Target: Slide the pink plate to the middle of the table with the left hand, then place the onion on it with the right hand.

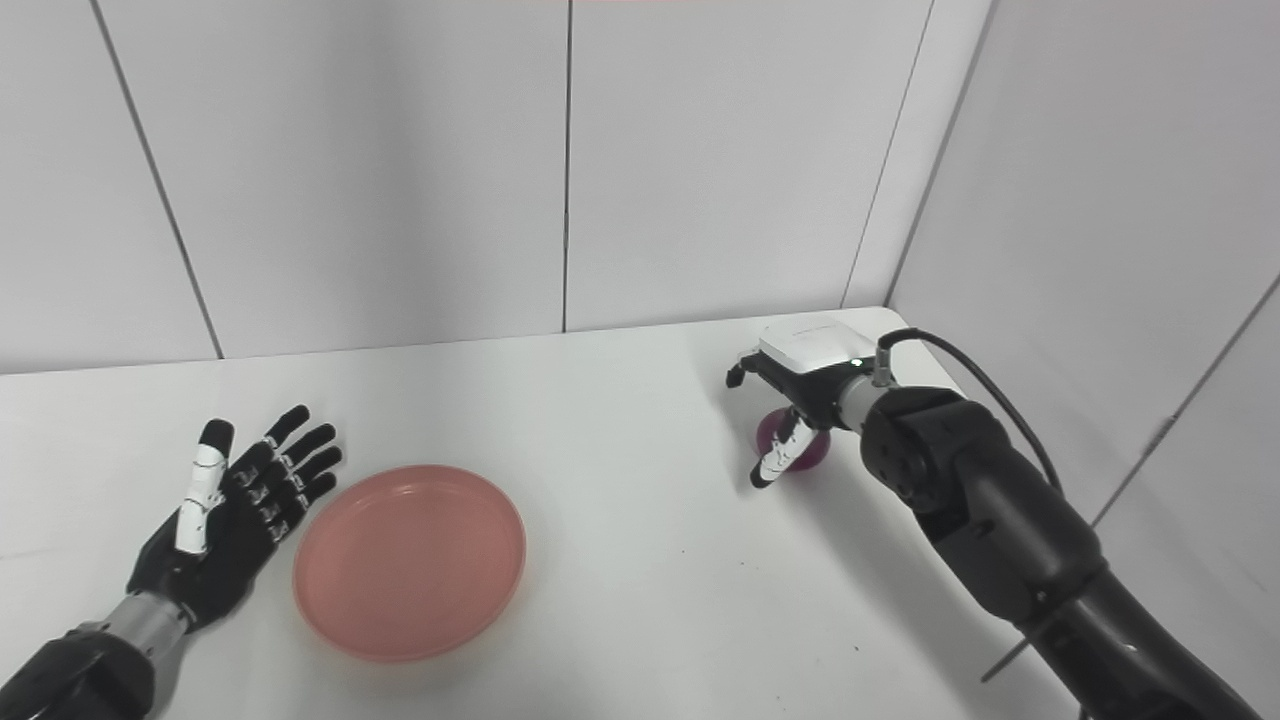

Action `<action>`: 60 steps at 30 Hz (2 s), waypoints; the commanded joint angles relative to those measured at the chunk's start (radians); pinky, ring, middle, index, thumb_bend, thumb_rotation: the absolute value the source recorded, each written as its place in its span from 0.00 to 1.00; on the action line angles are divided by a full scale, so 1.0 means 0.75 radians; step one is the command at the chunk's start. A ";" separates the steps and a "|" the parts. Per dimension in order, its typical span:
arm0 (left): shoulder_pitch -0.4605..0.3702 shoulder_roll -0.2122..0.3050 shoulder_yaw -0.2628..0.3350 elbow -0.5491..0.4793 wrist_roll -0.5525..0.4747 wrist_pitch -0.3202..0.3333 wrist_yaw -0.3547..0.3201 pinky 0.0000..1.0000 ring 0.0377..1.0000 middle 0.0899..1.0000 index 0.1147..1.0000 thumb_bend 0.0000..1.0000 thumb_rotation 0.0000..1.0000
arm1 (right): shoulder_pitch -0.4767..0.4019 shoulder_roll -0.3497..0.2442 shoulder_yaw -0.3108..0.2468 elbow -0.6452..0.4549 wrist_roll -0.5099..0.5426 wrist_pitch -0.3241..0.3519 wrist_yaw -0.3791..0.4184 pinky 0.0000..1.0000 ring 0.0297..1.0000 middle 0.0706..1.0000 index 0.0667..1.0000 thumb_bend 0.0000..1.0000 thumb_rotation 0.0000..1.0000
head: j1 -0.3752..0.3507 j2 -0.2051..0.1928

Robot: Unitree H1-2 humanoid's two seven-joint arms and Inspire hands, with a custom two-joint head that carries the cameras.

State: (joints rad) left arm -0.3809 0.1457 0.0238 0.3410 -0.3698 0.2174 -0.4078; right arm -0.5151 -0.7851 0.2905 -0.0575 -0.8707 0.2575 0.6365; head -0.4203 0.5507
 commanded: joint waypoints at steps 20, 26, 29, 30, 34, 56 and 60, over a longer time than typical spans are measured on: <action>0.034 0.020 -0.011 0.069 0.028 0.085 0.012 1.00 0.96 0.95 0.96 0.73 0.93 | -0.069 -0.089 -0.030 0.013 -0.048 -0.099 0.002 0.84 0.92 0.87 0.79 1.00 0.32 | -0.002 -0.004; 0.036 0.017 -0.011 0.060 0.027 0.092 0.017 1.00 0.96 0.95 0.96 0.71 0.93 | -0.043 -0.070 0.002 0.031 -0.074 -0.103 0.023 0.85 0.91 0.88 0.79 1.00 0.32 | -0.002 -0.004; 0.037 0.019 -0.016 0.054 0.031 0.098 0.018 1.00 0.96 0.95 0.96 0.71 0.93 | -0.031 -0.052 0.016 0.058 -0.075 -0.110 0.008 0.83 0.92 0.88 0.79 1.00 0.34 | -0.002 -0.004; 0.038 0.019 -0.016 0.054 0.031 0.099 0.018 1.00 0.96 0.95 0.96 0.71 0.93 | -0.030 -0.049 0.016 0.063 -0.073 -0.111 0.005 0.83 0.92 0.88 0.79 1.00 0.34 | -0.002 -0.004; 0.040 0.021 -0.015 0.047 0.029 0.101 0.018 1.00 0.96 0.95 0.96 0.71 0.93 | -0.018 -0.032 0.006 0.081 -0.060 -0.107 0.000 0.81 0.93 0.89 0.80 1.00 0.34 | 0.005 0.000; 0.041 0.033 -0.030 0.090 0.038 0.074 0.004 0.97 0.94 0.93 0.94 0.77 0.87 | 0.020 -0.025 -0.021 0.238 -0.021 -0.229 -0.266 0.72 0.91 0.89 0.79 1.00 0.30 | 0.012 -0.009; 0.041 0.033 -0.029 0.088 0.037 0.078 0.005 0.97 0.94 0.93 0.94 0.76 0.88 | 0.016 -0.025 -0.024 0.242 -0.008 -0.221 -0.250 0.72 0.91 0.89 0.79 1.00 0.29 | 0.012 -0.011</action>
State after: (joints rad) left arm -0.3849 0.1574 0.0136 0.3498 -0.3695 0.2170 -0.4150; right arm -0.4592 -0.7724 0.2882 0.1302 -0.8804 0.1136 0.4587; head -0.4126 0.5430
